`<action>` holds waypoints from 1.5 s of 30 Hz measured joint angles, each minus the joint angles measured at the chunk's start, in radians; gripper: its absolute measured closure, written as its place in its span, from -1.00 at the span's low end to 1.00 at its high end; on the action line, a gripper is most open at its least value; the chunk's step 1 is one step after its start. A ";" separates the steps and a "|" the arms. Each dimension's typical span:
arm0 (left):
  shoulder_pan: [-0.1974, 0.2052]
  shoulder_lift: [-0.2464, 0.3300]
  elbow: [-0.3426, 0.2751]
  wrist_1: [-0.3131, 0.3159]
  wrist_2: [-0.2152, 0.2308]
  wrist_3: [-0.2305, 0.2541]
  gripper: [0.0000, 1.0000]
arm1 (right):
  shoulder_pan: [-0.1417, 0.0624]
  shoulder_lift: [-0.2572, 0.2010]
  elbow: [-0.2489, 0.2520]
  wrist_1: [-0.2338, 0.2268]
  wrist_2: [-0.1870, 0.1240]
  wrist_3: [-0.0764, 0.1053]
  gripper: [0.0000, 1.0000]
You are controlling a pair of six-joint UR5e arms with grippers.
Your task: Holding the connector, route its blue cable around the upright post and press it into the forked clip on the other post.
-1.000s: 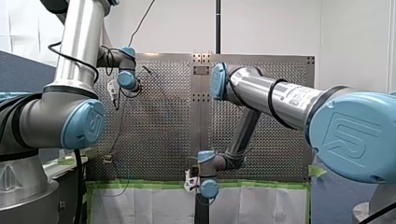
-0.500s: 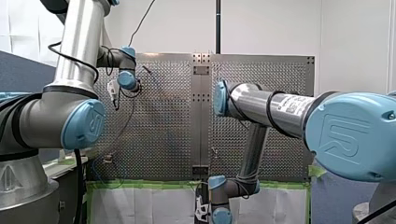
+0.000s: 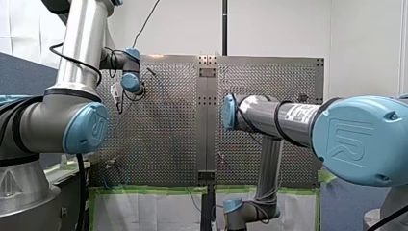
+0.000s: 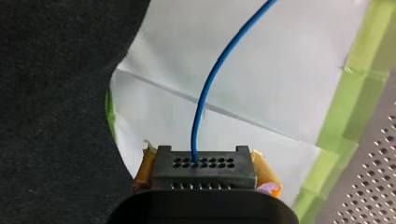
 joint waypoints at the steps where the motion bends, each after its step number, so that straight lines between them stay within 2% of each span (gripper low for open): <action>1: 0.000 0.000 0.000 -0.001 0.000 0.000 -1.00 | -0.002 -0.010 0.011 -0.011 0.000 -0.001 1.00; 7: 0.000 0.000 0.000 -0.003 0.000 0.000 -1.00 | -0.010 -0.059 0.058 -0.054 -0.002 -0.004 1.00; 15: 0.000 0.000 0.000 -0.004 -0.005 0.002 -1.00 | -0.012 -0.115 0.091 -0.055 -0.002 -0.014 1.00; 32: 0.000 0.000 0.000 -0.004 -0.015 0.007 -1.00 | -0.021 -0.255 0.228 -0.102 0.004 -0.015 1.00; 36: 0.000 0.000 0.000 -0.007 -0.015 0.007 -1.00 | -0.031 -0.284 0.258 -0.105 0.006 -0.015 1.00; 45: 0.000 0.000 0.000 -0.010 -0.015 0.007 -1.00 | -0.069 -0.354 0.328 -0.102 -0.003 -0.015 1.00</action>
